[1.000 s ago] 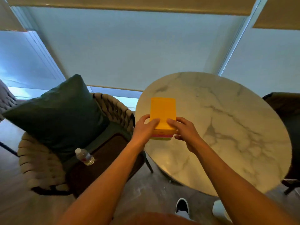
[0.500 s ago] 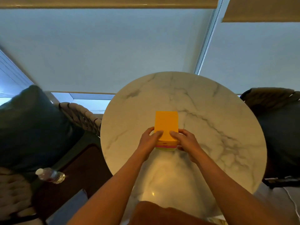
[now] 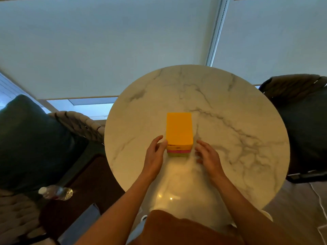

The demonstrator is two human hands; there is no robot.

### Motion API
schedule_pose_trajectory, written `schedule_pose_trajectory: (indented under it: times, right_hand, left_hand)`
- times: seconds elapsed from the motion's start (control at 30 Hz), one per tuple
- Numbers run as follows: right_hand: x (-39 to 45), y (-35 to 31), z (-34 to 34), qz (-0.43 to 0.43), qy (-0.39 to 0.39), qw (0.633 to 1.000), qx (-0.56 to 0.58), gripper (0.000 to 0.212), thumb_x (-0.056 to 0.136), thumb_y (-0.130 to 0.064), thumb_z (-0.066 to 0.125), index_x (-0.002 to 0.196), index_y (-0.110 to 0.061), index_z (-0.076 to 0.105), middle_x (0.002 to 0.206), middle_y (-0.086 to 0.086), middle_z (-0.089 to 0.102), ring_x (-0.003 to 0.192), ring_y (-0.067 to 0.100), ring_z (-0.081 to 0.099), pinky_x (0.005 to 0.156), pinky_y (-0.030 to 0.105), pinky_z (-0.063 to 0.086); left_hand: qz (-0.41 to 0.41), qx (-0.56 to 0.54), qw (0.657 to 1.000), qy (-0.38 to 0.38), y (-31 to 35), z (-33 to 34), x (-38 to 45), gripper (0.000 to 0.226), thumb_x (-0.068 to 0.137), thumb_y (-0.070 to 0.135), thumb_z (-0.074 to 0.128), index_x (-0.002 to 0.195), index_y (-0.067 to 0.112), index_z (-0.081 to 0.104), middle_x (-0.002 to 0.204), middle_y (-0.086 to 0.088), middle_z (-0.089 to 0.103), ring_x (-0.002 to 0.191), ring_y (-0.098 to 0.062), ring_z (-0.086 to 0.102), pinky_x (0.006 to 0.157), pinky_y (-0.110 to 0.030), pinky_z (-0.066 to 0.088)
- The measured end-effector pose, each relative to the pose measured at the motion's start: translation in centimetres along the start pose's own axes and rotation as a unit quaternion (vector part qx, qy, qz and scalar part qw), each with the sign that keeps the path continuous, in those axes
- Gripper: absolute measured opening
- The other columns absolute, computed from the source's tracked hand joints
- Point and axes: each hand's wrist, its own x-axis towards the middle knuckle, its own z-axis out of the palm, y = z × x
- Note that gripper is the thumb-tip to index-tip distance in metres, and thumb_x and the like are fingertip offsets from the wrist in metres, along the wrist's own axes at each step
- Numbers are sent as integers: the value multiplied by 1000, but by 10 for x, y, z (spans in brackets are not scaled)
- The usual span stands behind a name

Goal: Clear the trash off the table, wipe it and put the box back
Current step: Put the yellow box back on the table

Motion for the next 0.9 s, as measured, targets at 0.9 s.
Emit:
schedule_pose_trajectory:
  times: [0.9]
  right_hand:
    - [-2, 18, 25, -129, 87, 966, -206, 55, 77, -26, 78, 128, -24, 58, 107, 1, 67, 99, 16, 60, 84, 29, 48]
  left_hand:
    - [292, 287, 910, -58, -2, -29, 19, 55, 89, 29, 64, 140, 31, 44, 143, -2, 43, 121, -20, 50, 93, -33, 45]
